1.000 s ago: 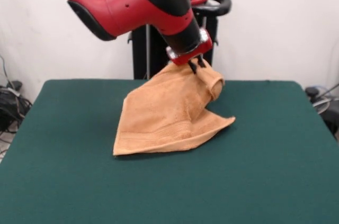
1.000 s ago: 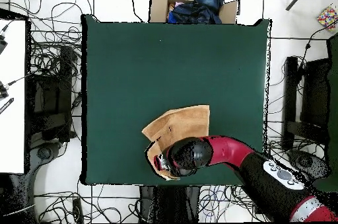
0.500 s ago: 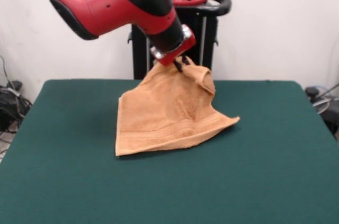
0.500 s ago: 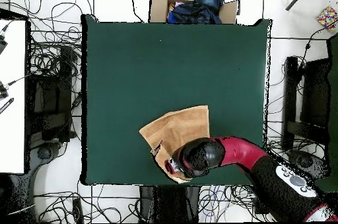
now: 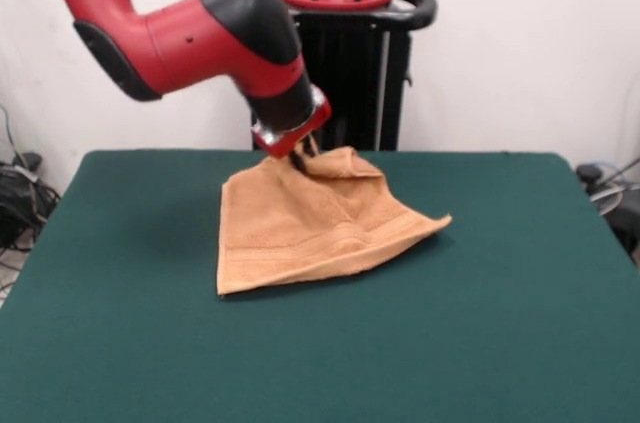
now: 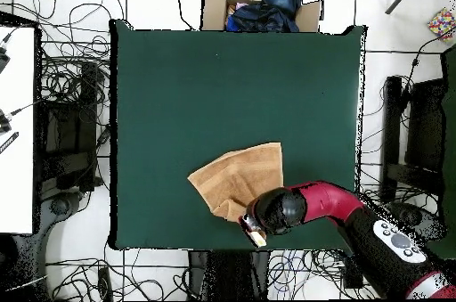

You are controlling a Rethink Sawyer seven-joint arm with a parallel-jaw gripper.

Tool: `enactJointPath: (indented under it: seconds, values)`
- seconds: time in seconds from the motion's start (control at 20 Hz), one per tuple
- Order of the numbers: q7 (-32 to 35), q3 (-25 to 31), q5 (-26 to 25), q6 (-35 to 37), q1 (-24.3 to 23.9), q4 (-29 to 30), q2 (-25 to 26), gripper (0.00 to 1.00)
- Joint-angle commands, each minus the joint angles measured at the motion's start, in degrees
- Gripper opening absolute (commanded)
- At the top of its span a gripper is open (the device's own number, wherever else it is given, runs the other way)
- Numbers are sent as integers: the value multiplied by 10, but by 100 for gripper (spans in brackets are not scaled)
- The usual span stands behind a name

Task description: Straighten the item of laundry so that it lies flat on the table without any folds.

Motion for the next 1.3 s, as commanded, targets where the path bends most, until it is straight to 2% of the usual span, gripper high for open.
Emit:
enactJointPath:
  seconds: [0.05, 0.2, 0.35, 0.5, 0.55, 0.6, 0.8, 0.9, 1.15, 1.3]
  values:
    - [-129, -43, -83, -4, -19, -73, 68, 0]
    - [-113, -48, -97, -8, -23, -47, 66, 0]
    - [-77, -57, -89, -18, -29, -32, 67, 0]
    - [9, -74, -74, -50, -32, -11, 49, 0]
    - [15, -75, -68, -49, -30, -10, 48, 0]
    - [13, -77, -59, -49, -29, -10, 48, 100]
    - [59, -74, -27, -57, -10, 6, 15, 100]
    - [48, -45, 26, -24, -4, 29, -16, 100]
    - [13, 29, 169, 87, 3, 72, -141, 100]
    - [33, 35, 209, 73, 9, 70, -179, 100]
